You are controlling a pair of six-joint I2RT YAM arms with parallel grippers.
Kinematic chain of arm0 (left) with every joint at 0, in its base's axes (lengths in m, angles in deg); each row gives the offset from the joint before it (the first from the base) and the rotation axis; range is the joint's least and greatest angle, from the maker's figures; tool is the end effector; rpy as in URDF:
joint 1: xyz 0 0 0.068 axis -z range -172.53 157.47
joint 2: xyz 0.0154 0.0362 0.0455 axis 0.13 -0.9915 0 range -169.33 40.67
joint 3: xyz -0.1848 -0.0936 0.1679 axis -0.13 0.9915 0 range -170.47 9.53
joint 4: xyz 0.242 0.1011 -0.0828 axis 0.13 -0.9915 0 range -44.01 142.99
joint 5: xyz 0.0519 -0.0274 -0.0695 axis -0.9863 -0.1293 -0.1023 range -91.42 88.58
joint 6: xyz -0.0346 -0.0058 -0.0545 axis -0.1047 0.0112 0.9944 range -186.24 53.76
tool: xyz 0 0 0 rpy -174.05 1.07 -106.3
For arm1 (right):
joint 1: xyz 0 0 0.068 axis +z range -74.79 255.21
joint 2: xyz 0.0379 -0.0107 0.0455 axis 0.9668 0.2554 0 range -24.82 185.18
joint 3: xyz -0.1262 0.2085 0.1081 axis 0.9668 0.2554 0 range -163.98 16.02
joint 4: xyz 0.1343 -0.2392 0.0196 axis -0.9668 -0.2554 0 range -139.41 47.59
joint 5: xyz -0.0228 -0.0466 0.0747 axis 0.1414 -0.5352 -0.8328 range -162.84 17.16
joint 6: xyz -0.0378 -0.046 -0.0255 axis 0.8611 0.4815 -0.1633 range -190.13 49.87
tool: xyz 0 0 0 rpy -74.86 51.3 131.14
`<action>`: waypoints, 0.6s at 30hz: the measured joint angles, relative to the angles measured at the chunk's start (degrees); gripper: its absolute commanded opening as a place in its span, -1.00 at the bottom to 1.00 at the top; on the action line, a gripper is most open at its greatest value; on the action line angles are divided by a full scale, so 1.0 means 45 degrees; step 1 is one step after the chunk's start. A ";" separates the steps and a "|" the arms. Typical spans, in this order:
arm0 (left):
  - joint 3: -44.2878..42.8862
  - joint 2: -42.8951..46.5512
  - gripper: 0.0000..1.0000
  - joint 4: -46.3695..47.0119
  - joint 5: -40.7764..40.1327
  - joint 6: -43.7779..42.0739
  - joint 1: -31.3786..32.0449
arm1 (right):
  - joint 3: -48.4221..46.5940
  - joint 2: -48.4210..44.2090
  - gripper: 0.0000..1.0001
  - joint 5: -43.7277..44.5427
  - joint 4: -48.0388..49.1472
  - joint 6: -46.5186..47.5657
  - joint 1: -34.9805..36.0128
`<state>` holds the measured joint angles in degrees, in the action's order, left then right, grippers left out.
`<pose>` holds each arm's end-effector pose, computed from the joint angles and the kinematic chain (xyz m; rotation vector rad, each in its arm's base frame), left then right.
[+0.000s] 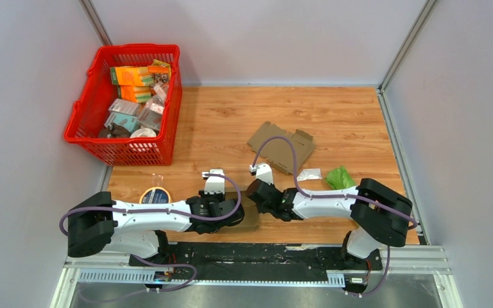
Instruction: Fold the paper box
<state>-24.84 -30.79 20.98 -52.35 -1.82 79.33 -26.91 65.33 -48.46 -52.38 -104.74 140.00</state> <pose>0.1056 -0.1960 0.1502 -0.0500 2.1998 0.0133 0.1492 0.2679 0.1205 -0.4874 2.4047 0.2078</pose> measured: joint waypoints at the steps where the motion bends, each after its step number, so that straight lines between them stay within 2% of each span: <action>1: 0.0000 0.0000 -1.00 -0.0005 0.0000 0.0010 0.0005 | 0.0044 0.0000 -1.00 -0.0005 0.0015 -0.0034 0.0000; 18: 0.0000 0.0000 -1.00 -0.0097 -0.0044 0.0209 0.0121 | 0.0418 -0.0393 -1.00 -0.1122 0.1491 -0.0359 0.0005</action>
<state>-24.84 -30.79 20.54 -52.55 -0.88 79.87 -25.03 63.56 -53.51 -45.67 -106.36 140.02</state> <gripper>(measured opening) 0.019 0.004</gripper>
